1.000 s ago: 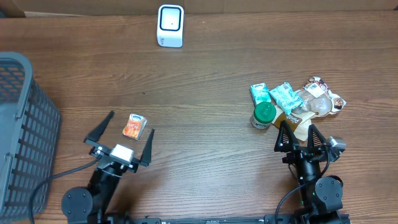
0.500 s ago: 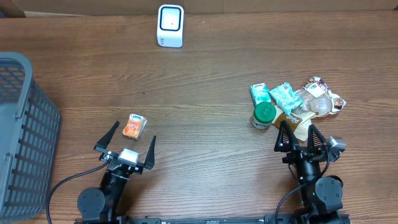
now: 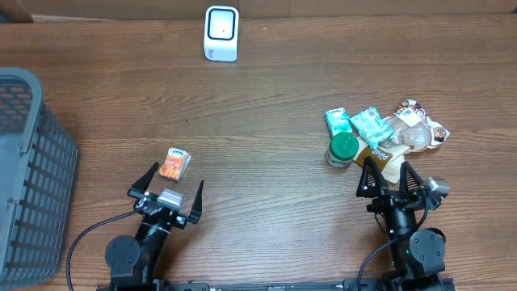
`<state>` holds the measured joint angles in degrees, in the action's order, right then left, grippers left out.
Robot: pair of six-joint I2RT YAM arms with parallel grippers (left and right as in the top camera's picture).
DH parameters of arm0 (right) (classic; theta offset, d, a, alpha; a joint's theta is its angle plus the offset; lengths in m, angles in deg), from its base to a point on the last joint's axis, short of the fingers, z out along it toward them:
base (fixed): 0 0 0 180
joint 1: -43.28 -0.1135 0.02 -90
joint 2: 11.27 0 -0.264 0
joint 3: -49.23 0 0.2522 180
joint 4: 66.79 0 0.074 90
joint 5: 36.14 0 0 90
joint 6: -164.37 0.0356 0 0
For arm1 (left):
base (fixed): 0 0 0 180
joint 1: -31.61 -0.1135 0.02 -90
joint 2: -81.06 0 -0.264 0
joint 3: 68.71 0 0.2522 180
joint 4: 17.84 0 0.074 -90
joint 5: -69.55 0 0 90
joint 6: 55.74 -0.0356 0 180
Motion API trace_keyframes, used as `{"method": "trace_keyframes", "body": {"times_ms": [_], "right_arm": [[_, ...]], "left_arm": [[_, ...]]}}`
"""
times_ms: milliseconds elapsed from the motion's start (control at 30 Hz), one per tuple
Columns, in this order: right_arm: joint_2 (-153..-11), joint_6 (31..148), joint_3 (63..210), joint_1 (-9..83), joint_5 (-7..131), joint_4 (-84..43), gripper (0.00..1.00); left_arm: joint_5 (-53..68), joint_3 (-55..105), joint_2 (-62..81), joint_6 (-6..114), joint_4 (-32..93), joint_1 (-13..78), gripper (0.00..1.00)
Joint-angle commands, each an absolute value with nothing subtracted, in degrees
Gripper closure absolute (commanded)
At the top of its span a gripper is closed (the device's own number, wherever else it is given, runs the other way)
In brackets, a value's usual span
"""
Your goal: Scan the item barcode
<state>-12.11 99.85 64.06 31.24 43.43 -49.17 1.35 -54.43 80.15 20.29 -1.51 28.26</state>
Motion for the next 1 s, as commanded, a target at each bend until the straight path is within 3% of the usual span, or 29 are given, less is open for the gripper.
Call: {"method": "trace_keyframes", "body": {"times_ms": [0,833,967], "right_arm": [[-11.43,99.83,63.44,31.24,43.67,-49.48,0.0],[-11.43,99.83,63.44,31.24,43.67,-49.48,0.0],[-11.43,99.83,63.44,31.24,43.67,-49.48,0.0]], "left_arm": [[0.76,-54.67,80.81,19.26,-1.51,28.54,0.0],[0.5,-54.67,80.81,19.35,-1.46,28.57,0.0],[-5.86,-54.67,80.81,26.06,-1.4,28.52,0.0]]}}
